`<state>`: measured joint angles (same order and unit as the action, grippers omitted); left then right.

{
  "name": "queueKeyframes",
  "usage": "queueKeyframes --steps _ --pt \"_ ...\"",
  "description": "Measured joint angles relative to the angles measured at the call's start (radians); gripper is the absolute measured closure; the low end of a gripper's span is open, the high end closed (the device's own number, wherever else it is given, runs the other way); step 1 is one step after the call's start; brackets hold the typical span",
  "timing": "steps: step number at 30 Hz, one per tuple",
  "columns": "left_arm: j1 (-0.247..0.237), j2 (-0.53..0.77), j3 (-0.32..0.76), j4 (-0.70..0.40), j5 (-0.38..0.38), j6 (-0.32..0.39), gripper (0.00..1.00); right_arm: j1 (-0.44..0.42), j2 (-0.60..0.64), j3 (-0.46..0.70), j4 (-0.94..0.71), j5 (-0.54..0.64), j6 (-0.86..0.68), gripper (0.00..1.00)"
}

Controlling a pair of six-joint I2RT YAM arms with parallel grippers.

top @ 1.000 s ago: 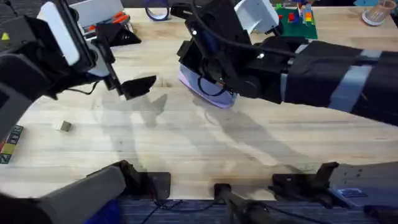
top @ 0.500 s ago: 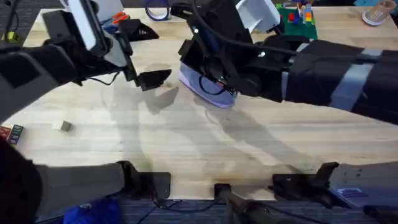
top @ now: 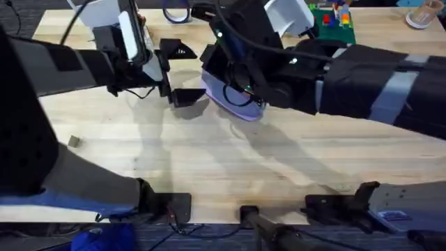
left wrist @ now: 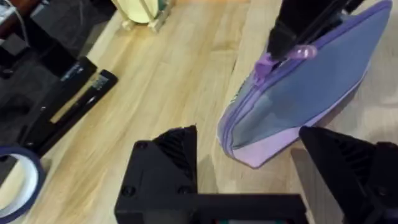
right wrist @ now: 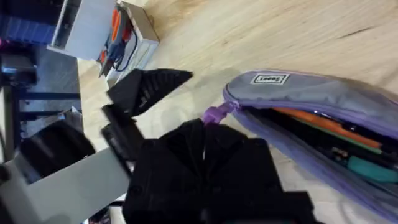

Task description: Unzip the bag, pick up the pens from the table one at a time and place them inside, then zip the bag closed.

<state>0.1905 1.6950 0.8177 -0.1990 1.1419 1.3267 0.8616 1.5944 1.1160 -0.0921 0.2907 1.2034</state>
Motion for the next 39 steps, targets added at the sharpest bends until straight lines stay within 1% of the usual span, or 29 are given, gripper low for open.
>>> queueKeyframes --steps 8,12,15,18,19,21,23,27,29,30,32,33,34,35,39 --pt "-0.028 0.075 0.0 0.088 0.023 -0.008 0.009 0.0 0.0 0.0 0.0 0.0 0.0 0.971" --pt "-0.045 0.092 0.0 0.161 0.03 -0.047 0.01 0.0 0.0 0.0 0.0 0.0 0.0 0.971" --pt "-0.059 0.095 0.0 0.213 0.034 -0.09 0.01 0.0 0.0 0.0 0.0 0.0 0.0 0.971" --pt "-0.071 0.097 0.0 0.237 0.033 -0.131 0.013 0.0 0.0 0.0 0.0 0.0 0.0 0.971" --pt "-0.074 0.099 0.0 0.237 0.033 -0.139 0.034 0.0 0.0 0.0 0.0 0.0 0.0 0.972" --pt "-0.076 0.099 0.0 0.237 0.036 -0.155 0.121 0.0 0.0 0.0 0.0 0.0 0.0 0.971" --pt "-0.077 0.099 0.0 0.237 0.045 -0.164 0.25 0.0 0.0 0.0 0.0 0.0 0.0 0.971" --pt "-0.078 0.099 0.0 0.237 0.065 -0.176 0.461 0.0 0.0 0.0 0.0 0.0 0.0 0.971" --pt "-0.079 0.099 0.0 0.237 0.072 -0.179 0.606 0.0 0.0 0.0 0.0 0.0 0.0 0.971" --pt "-0.08 0.099 0.0 0.237 0.072 -0.181 0.694 0.0 0.0 0.0 0.0 0.0 0.0 0.971" --pt "-0.081 0.099 0.0 0.236 0.072 -0.183 0.83 0.0 0.0 0.0 0.0 0.0 0.0 0.971" --pt "-0.081 0.099 0.0 0.236 0.071 -0.183 0.883 0.0 0.0 0.0 0.0 0.0 0.0 0.971" --pt "-0.082 0.099 0.0 0.235 0.071 -0.183 0.925 0.0 0.0 0.0 0.0 0.0 0.0 0.971" --pt "-0.083 0.099 0.0 0.235 0.071 -0.183 0.944 0.0 0.0 0.0 0.0 0.001 0.0 0.971" --pt "-0.084 0.099 0.0 0.234 0.07 -0.183 0.948 0.0 0.0 0.0 0.0 0.001 0.0 0.971"
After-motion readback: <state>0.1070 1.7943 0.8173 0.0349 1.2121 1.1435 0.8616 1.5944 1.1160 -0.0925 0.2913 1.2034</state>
